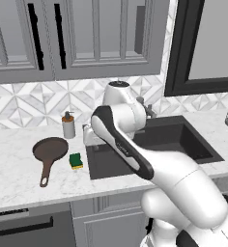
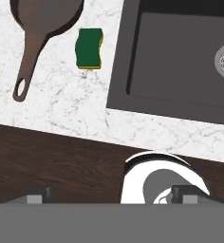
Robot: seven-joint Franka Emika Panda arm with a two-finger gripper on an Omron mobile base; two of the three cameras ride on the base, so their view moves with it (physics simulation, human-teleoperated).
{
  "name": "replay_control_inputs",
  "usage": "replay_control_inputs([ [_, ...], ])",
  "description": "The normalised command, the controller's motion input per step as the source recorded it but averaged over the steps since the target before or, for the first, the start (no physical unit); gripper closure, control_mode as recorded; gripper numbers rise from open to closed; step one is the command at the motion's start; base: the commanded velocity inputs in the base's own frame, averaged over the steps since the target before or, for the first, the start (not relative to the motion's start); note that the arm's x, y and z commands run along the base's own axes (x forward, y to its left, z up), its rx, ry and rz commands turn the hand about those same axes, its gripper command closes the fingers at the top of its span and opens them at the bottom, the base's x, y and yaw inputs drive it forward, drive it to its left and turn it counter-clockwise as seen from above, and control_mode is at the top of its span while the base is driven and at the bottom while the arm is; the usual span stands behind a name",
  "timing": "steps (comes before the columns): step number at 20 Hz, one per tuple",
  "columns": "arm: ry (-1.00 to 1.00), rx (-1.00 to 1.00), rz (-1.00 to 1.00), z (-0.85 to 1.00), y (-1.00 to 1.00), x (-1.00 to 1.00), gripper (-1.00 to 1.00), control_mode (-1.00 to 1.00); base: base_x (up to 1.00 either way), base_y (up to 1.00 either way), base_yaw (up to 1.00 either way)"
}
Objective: Pick the pan and sponge and place them into the sink. Then turn on the water.
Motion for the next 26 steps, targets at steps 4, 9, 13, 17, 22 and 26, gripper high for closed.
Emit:
replay_control_inputs([
  [4, 0.23, -0.02, 0.00, -0.16, 0.95, 0.29, -1.00, -1.00, 0.00, 0.00, 0.00],
  [9, 0.13, -0.06, 0.00, -0.27, 0.80, 0.32, -1.00, -1.00, 0.00, 0.00, 0.00],
  [13, 0.11, -0.07, 0.00, -0.43, 0.66, 0.23, -1.00, -1.00, 0.00, 0.00, 0.00],
  [17, 0.06, -0.07, 0.00, -0.55, 0.48, 0.11, -1.00, -1.00, 0.00, 0.00, 0.00],
  [22, 0.04, -0.05, -0.01, -0.52, 0.40, 0.11, -1.00, -1.00, 0.00, 0.00, 0.00],
  [26, 0.05, -0.05, -0.02, -0.43, 0.36, 0.17, -1.00, -1.00, 0.00, 0.00, 0.00],
])
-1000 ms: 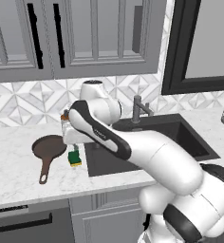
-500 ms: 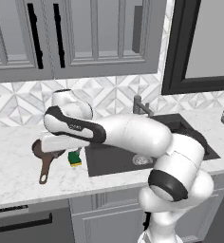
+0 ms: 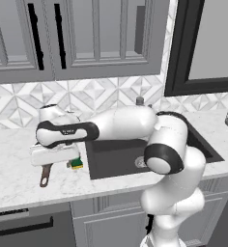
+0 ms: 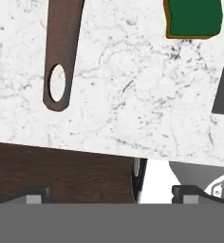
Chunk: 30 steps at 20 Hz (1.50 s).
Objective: Pick the pan and sponge and place them into the sink. Then turn on the water.
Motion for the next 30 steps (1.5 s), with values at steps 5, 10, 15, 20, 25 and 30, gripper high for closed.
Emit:
replay_control_inputs([
  [5, 0.02, -0.05, -0.06, -0.39, 0.19, 0.26, -1.00, -1.00, 0.00, 0.00, 0.00],
  [10, 0.00, -0.06, -0.08, -0.31, 0.17, 0.44, -1.00, -1.00, 0.00, 0.00, 0.00],
  [15, 0.00, -0.08, -0.06, -0.19, 0.25, 0.41, -1.00, -1.00, 0.00, 0.00, 0.00],
  [20, 0.00, -0.07, -0.03, -0.25, 0.15, 0.33, -1.00, -1.00, 0.00, 0.00, 0.00],
  [25, -0.05, -0.04, 0.00, -0.36, 0.00, 0.12, -1.00, -1.00, 0.00, 0.00, 0.00],
  [30, -0.13, -0.02, 0.00, -0.38, 0.00, 0.04, -1.00, -1.00, 0.00, 0.00, 0.00],
])
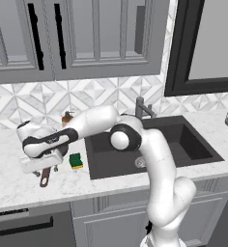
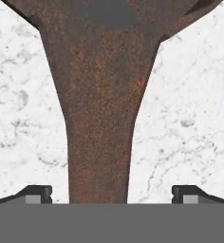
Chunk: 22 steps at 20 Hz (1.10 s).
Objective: Pick the pan and sponge and place them into the sink. Then turn on the water.
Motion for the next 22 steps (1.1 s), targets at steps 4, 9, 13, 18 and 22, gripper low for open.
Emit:
replay_control_inputs([
  [4, -0.20, 0.00, 0.00, -0.51, -0.07, 0.00, -1.00, -1.00, 0.00, 0.00, 0.00],
  [9, -0.21, 0.02, 0.00, -0.66, -0.22, -0.06, -1.00, -1.00, 0.00, 0.00, 0.00],
  [13, -0.22, 0.18, 0.00, -0.86, -0.76, -0.42, -1.00, -1.00, 0.00, 0.00, 0.00],
  [18, -0.15, 0.23, 0.00, -0.93, -0.77, -0.40, 1.00, -1.00, 0.00, 0.00, 0.00],
  [22, -0.03, 0.16, 0.00, -0.86, -0.45, -0.09, 1.00, -1.00, 0.00, 0.00, 0.00],
])
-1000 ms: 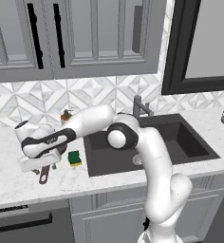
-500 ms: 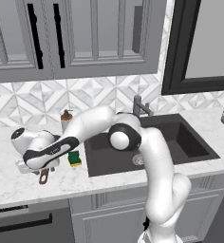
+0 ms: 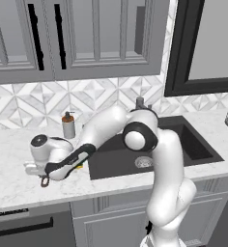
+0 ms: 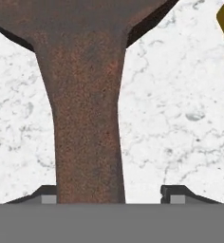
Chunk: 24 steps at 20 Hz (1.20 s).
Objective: Pick the pan and sponge and place them into the sink. Then turn on the water.
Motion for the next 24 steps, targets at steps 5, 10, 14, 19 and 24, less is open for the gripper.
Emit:
replay_control_inputs([
  [5, 0.05, 0.04, 0.00, -0.64, -0.02, 0.14, 1.00, -1.00, 0.00, 0.00, 0.00],
  [10, 0.17, 0.00, 0.00, -0.41, 0.13, 0.46, 1.00, -1.00, 0.00, 0.00, 0.00],
  [14, -0.05, 0.01, 0.00, 0.19, 0.02, -0.05, 1.00, -1.00, 0.00, 0.00, 0.00],
  [19, -0.57, 0.04, -0.04, 0.34, -0.18, -0.84, 1.00, -1.00, 0.00, 0.00, 0.00],
  [24, -0.52, 0.22, -0.11, 0.23, -0.58, -1.00, 1.00, -1.00, 0.00, 0.00, 0.00],
])
